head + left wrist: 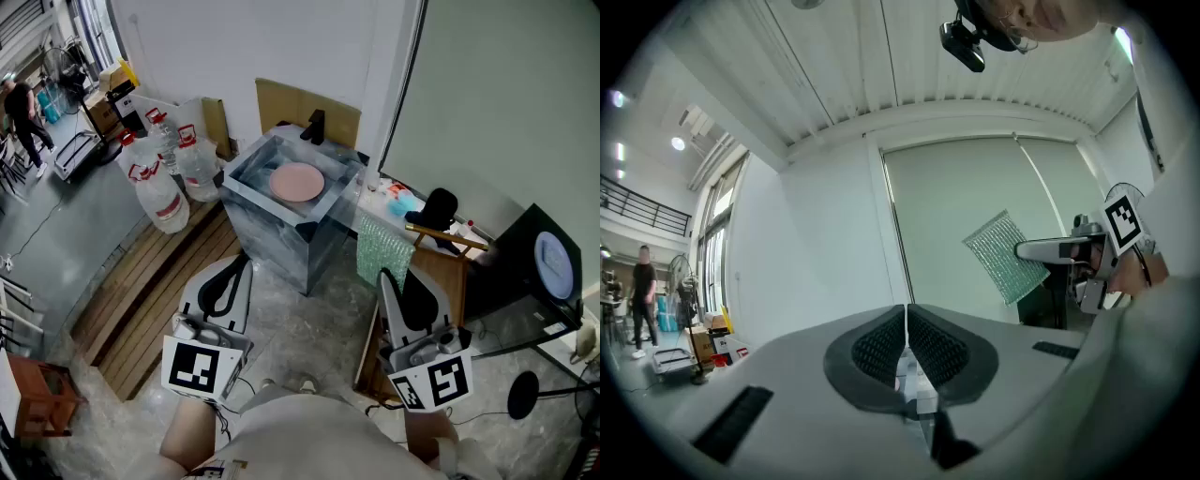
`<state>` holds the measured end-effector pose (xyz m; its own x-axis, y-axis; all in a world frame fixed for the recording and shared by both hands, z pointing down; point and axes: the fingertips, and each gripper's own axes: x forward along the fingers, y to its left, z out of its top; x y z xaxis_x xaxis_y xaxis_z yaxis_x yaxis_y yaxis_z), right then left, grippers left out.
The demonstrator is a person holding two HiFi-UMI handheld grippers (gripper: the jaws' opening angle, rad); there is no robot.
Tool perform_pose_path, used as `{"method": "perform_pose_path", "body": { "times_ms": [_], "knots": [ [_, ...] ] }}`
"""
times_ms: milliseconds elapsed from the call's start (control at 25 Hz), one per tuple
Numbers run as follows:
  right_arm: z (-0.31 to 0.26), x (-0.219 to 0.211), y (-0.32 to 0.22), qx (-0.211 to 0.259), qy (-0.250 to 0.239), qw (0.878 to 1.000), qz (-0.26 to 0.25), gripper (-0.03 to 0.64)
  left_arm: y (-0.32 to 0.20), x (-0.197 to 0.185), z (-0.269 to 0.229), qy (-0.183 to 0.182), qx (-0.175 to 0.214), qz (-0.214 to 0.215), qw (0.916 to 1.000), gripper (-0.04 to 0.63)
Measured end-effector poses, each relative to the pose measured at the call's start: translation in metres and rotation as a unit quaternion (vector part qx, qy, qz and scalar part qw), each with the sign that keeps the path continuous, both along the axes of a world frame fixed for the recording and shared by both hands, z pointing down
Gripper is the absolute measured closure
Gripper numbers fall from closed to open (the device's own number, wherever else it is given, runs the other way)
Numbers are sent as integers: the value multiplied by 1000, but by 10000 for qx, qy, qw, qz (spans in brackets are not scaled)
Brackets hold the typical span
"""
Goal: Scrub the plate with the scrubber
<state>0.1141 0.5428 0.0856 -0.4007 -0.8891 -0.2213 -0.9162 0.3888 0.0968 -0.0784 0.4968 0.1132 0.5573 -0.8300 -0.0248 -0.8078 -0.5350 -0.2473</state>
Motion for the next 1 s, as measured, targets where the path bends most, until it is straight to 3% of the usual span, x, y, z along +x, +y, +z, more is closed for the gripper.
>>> {"method": "perform_pose_path", "body": {
  "times_ms": [880, 1000],
  "knots": [
    [17, 19, 0, -142, -153, 9998, -12, 515, -2, 21, 16, 7, -152, 74, 9999, 571],
    [20, 20, -5, -190, -134, 9997, 6, 515, -4, 23, 17, 51, -362, 46, 9993, 571]
  ]
}}
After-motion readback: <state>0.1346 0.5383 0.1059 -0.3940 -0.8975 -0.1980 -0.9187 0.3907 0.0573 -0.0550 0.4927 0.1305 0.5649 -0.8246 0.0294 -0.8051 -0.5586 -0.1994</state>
